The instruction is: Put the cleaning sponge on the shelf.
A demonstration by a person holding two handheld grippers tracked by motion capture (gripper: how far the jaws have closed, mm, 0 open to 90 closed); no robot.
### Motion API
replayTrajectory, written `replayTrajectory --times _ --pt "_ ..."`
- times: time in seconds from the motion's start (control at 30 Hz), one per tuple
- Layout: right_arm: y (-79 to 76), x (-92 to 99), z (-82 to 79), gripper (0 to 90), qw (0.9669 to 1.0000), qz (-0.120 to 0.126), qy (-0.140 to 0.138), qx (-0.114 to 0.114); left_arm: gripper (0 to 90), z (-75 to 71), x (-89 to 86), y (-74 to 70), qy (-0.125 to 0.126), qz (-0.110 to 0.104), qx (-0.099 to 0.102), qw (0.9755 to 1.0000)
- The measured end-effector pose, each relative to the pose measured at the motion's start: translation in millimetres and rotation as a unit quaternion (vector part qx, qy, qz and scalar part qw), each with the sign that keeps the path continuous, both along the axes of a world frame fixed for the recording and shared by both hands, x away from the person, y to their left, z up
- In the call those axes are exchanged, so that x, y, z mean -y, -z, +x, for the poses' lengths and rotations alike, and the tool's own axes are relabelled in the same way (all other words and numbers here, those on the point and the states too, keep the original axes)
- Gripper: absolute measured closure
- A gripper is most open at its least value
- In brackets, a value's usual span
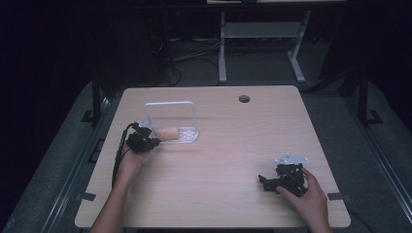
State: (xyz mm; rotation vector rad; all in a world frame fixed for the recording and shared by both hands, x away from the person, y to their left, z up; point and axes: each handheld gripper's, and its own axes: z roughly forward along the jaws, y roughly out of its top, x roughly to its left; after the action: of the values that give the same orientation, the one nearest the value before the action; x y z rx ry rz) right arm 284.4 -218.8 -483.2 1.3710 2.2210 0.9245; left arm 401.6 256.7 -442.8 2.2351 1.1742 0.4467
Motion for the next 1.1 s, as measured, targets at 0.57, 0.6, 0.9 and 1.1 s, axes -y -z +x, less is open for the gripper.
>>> replayTrajectory --times 0.57,0.6,0.9,1.1 --pt "-0.1 -0.3 0.6 0.0 1.0 -0.001 0.002 -0.001 82.1 -5.8 -1.6 -2.7 0.005 -0.013 -0.008 0.9999" --pt "0.0 -0.3 0.8 0.0 1.0 -0.001 0.002 0.0 80.4 -6.5 -2.0 -3.0 0.004 -0.017 -0.008 0.9998" --pt "-0.1 -0.2 0.9 0.0 1.0 -0.001 0.001 0.0 52.6 -20.2 -1.8 -4.6 0.009 -0.043 -0.009 0.999" --pt "-0.1 -0.2 0.9 0.0 1.0 -0.001 0.001 0.0 35.6 -37.5 1.1 -4.0 0.032 -0.047 -0.001 0.9984"
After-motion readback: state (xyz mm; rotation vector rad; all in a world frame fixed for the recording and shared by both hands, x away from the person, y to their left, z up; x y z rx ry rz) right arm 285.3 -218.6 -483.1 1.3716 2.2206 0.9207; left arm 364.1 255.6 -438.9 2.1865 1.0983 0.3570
